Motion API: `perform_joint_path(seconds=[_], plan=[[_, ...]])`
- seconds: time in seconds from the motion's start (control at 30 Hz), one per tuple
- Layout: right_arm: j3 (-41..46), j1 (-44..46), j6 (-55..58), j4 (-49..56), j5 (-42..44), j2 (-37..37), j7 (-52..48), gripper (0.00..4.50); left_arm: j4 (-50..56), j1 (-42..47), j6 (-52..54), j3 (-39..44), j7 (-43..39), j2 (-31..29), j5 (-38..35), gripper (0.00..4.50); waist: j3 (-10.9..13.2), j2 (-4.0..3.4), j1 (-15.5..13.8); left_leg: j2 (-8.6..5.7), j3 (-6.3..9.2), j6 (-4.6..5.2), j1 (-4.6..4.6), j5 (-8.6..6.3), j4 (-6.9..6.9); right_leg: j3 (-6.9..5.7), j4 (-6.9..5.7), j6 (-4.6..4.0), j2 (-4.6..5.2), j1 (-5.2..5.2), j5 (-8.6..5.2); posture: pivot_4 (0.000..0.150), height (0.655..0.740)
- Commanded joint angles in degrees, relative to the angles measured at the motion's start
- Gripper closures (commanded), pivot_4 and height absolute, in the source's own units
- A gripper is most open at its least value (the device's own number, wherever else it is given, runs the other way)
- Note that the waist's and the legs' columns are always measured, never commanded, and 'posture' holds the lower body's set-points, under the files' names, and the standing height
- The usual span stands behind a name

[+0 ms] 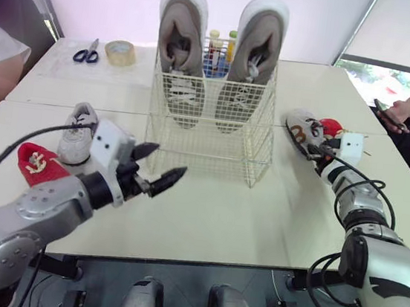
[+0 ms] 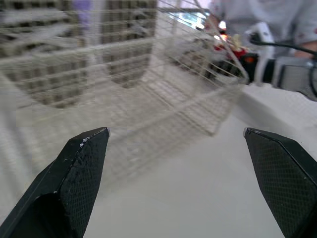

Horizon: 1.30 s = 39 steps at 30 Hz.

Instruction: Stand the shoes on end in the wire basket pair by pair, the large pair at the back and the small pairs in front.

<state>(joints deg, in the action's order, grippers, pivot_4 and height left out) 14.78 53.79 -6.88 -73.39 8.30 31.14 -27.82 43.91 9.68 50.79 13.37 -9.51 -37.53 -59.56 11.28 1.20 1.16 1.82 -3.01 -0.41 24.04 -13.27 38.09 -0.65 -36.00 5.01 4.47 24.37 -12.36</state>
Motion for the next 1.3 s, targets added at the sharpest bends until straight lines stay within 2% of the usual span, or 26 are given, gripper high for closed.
perform_joint_path(seconds=[0.03,0.23,0.33,0.53,0.63,0.7,0.83,1.03,1.3], plan=[[2.40,2.69,-4.03,3.91,2.09,1.15,-0.13,3.97,-0.98,1.84,-0.81,3.93,-1.27,-1.71,-3.96,0.00,0.00,0.00,0.01,0.00,0.00,0.00,0.02,0.00,-0.01,0.00,0.02,0.00,0.00,0.01,0.00,0.150,0.7400],[5.67,5.67,-9.15,12.21,4.58,4.81,1.60,3.97,-6.80,4.79,-1.57,10.33,-1.79,-3.46,-13.93,0.00,0.07,-0.10,-0.04,0.00,0.00,0.00,0.22,0.00,-0.02,0.01,0.04,0.01,0.01,0.20,0.00,0.150,0.7400],[6.53,9.44,-11.22,16.96,5.84,7.28,0.19,3.97,-10.58,7.97,-1.21,11.80,-1.18,-5.72,-15.07,0.00,0.12,-0.16,-0.10,0.00,-0.01,0.00,0.29,0.00,-0.04,0.00,0.04,0.02,0.01,0.28,0.00,0.150,0.7400],[6.55,24.26,-6.38,25.99,13.99,8.55,-13.00,3.97,-23.76,20.74,-1.04,14.06,-0.34,-8.31,-23.25,0.00,0.16,-0.20,0.07,0.02,-0.04,0.00,0.29,0.00,-0.17,0.00,0.05,0.06,-0.01,0.34,-0.03,0.150,0.7400],[5.47,27.01,-1.46,30.88,17.36,7.01,-18.01,3.97,-28.36,25.03,-0.54,14.81,-0.40,-9.13,-26.04,0.00,0.14,-0.18,0.24,0.06,-0.06,0.00,0.29,0.00,-0.28,0.00,0.01,0.08,-0.04,0.43,-0.02,0.150,0.7400],[1.42,26.58,2.49,37.93,18.72,5.11,-23.97,3.97,-31.02,27.63,0.64,15.72,-1.76,-10.48,-29.71,0.00,0.13,-0.15,0.04,0.06,-0.06,-0.01,0.27,-0.01,-0.38,0.00,0.01,0.13,-0.04,0.42,-0.06,0.150,0.7400],[-5.29,23.96,7.11,47.79,19.21,2.85,-32.93,3.97,-34.34,30.28,1.79,16.51,-5.65,-13.30,-31.94,0.00,0.14,-0.17,0.18,0.06,-0.16,-0.01,0.28,-0.01,-0.40,0.00,0.01,0.22,-0.01,0.46,0.00,0.150,0.7400],[-10.75,21.53,3.47,50.64,15.39,2.48,-39.66,3.97,-36.86,32.72,3.26,17.81,-9.24,-15.36,-37.91,0.00,0.14,-0.16,-0.68,0.02,-0.15,-0.04,0.38,0.00,-0.38,-0.03,0.06,0.16,0.08,0.48,-0.04,0.150,0.7400],[-14.04,17.55,0.65,56.77,13.95,0.88,-43.43,3.97,-36.24,34.13,2.84,15.42,-8.57,-14.97,-36.26,0.00,0.15,-0.15,-0.33,0.01,-0.21,-0.05,0.38,0.00,-0.40,-0.02,0.09,0.22,0.09,0.49,0.00,0.150,0.7400]])
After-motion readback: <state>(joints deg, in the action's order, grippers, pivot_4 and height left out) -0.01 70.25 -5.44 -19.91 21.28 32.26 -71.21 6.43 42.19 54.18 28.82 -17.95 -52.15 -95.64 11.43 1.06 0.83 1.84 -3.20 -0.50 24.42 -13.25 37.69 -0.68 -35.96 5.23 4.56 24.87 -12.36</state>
